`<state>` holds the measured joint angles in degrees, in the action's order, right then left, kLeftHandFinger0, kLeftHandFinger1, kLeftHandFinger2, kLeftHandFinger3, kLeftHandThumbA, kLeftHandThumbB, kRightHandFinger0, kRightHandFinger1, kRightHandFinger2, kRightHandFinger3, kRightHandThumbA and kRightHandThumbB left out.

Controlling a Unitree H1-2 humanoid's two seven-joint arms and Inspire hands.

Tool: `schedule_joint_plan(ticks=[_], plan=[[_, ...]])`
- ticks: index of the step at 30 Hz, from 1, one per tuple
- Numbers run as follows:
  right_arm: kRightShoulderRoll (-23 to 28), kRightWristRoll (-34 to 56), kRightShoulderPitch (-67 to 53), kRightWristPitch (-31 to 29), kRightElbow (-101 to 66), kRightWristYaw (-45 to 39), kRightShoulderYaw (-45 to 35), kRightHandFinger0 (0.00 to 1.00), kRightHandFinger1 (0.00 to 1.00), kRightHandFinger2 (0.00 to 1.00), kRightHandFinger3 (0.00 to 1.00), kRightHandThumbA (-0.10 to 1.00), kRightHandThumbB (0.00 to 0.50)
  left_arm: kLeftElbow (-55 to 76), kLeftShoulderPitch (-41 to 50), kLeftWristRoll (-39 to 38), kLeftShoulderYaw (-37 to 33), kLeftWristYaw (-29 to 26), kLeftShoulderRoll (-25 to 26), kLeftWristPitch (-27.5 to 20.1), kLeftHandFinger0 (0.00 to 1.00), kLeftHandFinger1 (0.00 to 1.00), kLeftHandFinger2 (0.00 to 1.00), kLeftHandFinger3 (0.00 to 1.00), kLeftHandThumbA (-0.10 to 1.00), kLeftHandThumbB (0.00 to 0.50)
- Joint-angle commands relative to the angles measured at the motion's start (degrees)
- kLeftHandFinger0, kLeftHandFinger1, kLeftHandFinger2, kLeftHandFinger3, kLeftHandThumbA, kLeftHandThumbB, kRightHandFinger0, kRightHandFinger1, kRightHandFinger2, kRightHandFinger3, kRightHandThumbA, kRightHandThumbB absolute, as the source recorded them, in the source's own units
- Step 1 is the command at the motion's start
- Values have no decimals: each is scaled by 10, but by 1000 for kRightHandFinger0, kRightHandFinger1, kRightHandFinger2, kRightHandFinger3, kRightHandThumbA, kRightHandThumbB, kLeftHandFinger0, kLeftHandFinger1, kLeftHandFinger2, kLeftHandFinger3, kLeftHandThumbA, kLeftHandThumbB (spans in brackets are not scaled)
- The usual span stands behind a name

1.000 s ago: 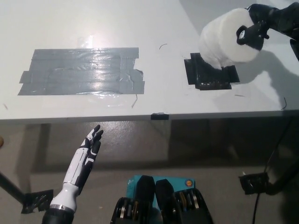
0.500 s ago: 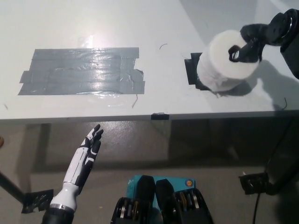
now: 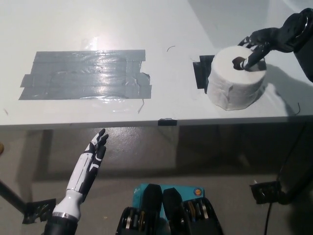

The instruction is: A person hands over a roll of toilet paper to the robot , and the robot inserts its right thumb into the hole in the centre to grab the roll, and then places it on the balck area on the desk.

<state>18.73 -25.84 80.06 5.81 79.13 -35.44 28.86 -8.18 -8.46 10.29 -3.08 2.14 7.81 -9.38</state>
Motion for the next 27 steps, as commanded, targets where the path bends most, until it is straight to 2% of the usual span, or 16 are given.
schedule_joint_plan(ticks=[1,3,4,5,7,9,10,11,13,14,17,18,20,22,23,27], plan=[[13,22,42,5,-24,66,-37,1000,1000,1000,1000,729,447,13,-11,3,0,0,8,-6,1000,1000,1000,1000,1000,20],[16,33,39,-5,-33,82,-60,1000,1000,1000,1000,764,446,16,-10,5,-1,0,8,-4,1000,1000,1000,1000,1000,18],[16,41,38,-5,-36,98,-72,1000,1000,1000,1000,741,448,17,-11,6,-1,1,8,-2,1000,1000,1000,1000,1000,11],[16,46,37,-9,-44,130,-87,1000,1000,1000,1000,784,448,18,-11,7,-1,1,9,-1,1000,1000,1000,1000,1000,11],[16,52,32,-31,-57,174,-111,1000,1000,1000,1000,784,447,17,-10,7,-1,1,8,-3,1000,1000,1000,1000,1000,12],[15,50,29,-44,-64,200,-122,1000,1000,1000,1000,823,453,15,-11,6,-1,1,8,-4,1000,1000,1000,1000,1000,13],[16,44,24,-65,-71,230,-126,1000,1000,1000,1000,876,458,15,-11,8,-1,0,8,-6,1000,1000,1000,1000,1000,7],[14,55,15,-84,-88,268,-148,1000,1000,1000,1000,873,403,14,-12,8,-2,1,8,-9,1000,1000,1000,1000,1000,1],[11,62,5,-113,-107,317,-169,1000,1000,1000,1000,883,377,15,-13,8,-2,1,9,-11,1000,1000,1000,1000,1000,0],[10,54,0,-138,-115,353,-172,1000,1000,1000,1000,954,370,17,-13,9,-2,1,9,-7,1000,1000,1000,1000,1000,3],[9,44,-2,-178,-128,414,-181,1000,1000,1000,1000,1000,390,18,-16,8,0,2,10,-2,1000,1000,1000,1000,1000,14],[11,42,-3,-183,-139,423,-184,1000,1000,1000,1000,1000,402,18,-17,7,0,2,10,-1,1000,1000,1000,1000,1000,18],[14,42,-6,-199,-171,438,-198,1000,1000,1000,1000,1000,379,15,-23,5,1,3,9,-1,1000,1000,1000,1000,1000,26],[16,49,-32,-180,-275,422,-227,1000,1000,1000,1000,1000,346,14,-28,3,3,1,7,2,1000,1000,1000,1000,1000,32],[16,57,-47,-166,-333,402,-242,1000,1000,1000,1000,1000,346,12,-32,2,3,1,7,1,1000,1000,1000,1000,1000,30],[18,56,-105,-119,-558,352,-273,1000,1000,1000,1000,1000,394,-10,-65,-5,3,3,4,-7,1000,1000,1000,1000,1000,23]])
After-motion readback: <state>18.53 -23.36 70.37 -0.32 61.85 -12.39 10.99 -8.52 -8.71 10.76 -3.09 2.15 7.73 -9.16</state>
